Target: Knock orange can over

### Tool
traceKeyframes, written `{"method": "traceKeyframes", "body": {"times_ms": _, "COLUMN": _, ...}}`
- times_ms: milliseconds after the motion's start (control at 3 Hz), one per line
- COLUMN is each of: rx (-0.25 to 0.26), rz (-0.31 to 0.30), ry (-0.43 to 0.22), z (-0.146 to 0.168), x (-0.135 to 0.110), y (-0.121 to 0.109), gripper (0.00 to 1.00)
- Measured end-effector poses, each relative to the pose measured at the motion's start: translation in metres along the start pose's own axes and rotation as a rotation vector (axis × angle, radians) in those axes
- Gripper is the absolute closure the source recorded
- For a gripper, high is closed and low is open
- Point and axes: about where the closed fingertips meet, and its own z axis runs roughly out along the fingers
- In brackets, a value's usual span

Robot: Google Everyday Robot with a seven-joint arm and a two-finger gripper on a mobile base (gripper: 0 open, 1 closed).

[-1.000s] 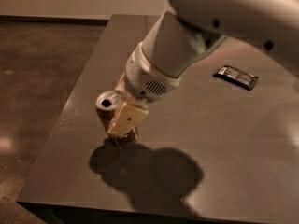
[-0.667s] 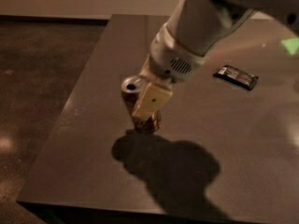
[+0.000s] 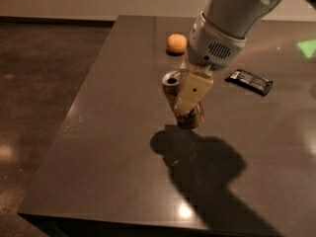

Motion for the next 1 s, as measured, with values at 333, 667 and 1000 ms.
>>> {"method": "traceKeyframes", "body": {"times_ms": 333, "rx": 0.054, "rz": 0.038, "ry": 0.133, "z": -0.002, "x": 0.03, "y": -0.015, "gripper": 1.0}}
{"method": "traceKeyframes", "body": {"times_ms": 667, "rx": 0.116, "rz": 0.053, "ry": 0.262, "z": -0.003, "x": 0.052, "y": -0.025, "gripper": 1.0}}
{"method": "traceKeyframes", "body": {"times_ms": 1000, "rx": 0.158, "rz": 0.054, "ry": 0.359, "z": -0.001, "x": 0.065, "y": -0.029, "gripper": 0.85}}
